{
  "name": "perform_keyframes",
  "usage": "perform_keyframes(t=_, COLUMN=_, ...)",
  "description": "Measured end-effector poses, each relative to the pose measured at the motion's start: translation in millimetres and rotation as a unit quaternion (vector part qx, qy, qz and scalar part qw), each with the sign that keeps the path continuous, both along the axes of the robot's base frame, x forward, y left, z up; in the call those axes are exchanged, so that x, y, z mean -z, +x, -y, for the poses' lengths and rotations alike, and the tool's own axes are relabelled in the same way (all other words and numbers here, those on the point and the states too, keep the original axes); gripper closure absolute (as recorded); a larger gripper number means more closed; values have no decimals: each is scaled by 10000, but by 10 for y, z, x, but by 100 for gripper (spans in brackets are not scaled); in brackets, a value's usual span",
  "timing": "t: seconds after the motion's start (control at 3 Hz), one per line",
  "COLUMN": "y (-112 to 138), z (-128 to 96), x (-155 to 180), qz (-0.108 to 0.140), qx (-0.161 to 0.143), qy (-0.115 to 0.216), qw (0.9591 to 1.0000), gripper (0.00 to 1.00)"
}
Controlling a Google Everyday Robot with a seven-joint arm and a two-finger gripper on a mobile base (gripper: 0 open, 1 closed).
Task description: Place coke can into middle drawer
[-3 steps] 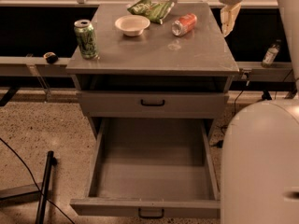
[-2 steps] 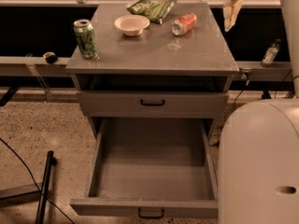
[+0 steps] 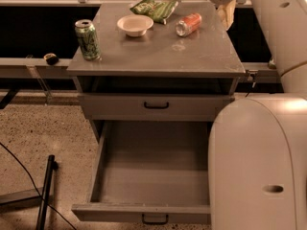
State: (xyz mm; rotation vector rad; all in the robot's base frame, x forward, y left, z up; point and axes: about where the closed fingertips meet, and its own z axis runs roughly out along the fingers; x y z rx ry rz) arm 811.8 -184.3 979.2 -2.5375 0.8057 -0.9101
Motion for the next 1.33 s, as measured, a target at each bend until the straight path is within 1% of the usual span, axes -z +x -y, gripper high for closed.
perform_keyframes(t=0.33, y=452, z=27, x=214, qz=501, qx=-22, qy=-807, qw=9955, gripper=0)
perform_keyframes(t=0.67, y=914, z=16, x=492, qz=873, qx=112, qy=-1225, qw=9886, gripper=0)
perform_keyframes(t=1.0, y=1143, z=-17, x=614, qz=995, qx=267, qy=-1399, qw=9848, gripper=0)
perform_keyframes(t=1.33, y=1326, z=-9, x=927, qz=846, qx=506, qy=-1627, qw=9817, gripper=0)
